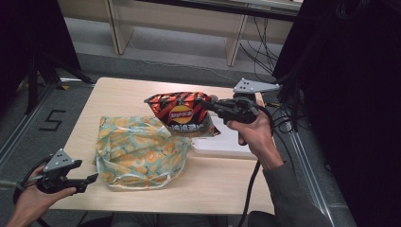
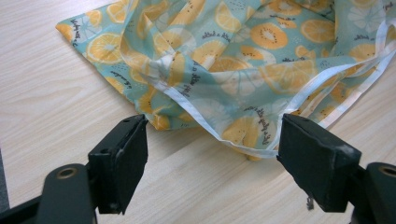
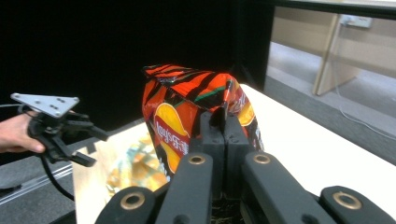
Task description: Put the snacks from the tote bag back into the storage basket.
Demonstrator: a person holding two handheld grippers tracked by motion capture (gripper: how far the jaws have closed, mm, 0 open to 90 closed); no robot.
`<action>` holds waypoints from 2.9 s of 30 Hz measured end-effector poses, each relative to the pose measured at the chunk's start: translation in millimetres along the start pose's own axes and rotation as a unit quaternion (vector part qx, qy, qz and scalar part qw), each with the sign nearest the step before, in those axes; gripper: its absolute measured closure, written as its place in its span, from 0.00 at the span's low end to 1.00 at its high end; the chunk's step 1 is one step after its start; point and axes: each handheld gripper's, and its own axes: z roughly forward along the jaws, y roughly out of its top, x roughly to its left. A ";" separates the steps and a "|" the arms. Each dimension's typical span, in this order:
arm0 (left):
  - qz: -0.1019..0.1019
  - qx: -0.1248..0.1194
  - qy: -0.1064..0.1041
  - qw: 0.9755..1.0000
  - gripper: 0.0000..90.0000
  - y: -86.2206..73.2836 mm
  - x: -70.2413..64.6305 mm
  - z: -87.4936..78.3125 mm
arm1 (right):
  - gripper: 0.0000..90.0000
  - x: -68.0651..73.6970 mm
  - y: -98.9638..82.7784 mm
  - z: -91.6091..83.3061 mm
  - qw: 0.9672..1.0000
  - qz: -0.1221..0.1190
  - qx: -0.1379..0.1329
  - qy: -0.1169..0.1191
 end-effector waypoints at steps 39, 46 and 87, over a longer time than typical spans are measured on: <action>-0.010 0.018 -0.005 1.000 0.26 -6.5 1.9 10.8 | 1.00 -80.2 -89.9 -30.1 0.991 0.115 0.041 -0.050; -0.021 0.027 -0.008 0.999 0.26 -6.5 0.3 11.0 | 1.00 -93.6 -104.2 -39.4 0.983 0.164 0.039 -0.074; 0.001 0.040 -0.011 0.999 0.25 -6.2 6.6 11.3 | 0.91 -148.0 -114.3 -1.7 0.960 0.196 0.029 -0.197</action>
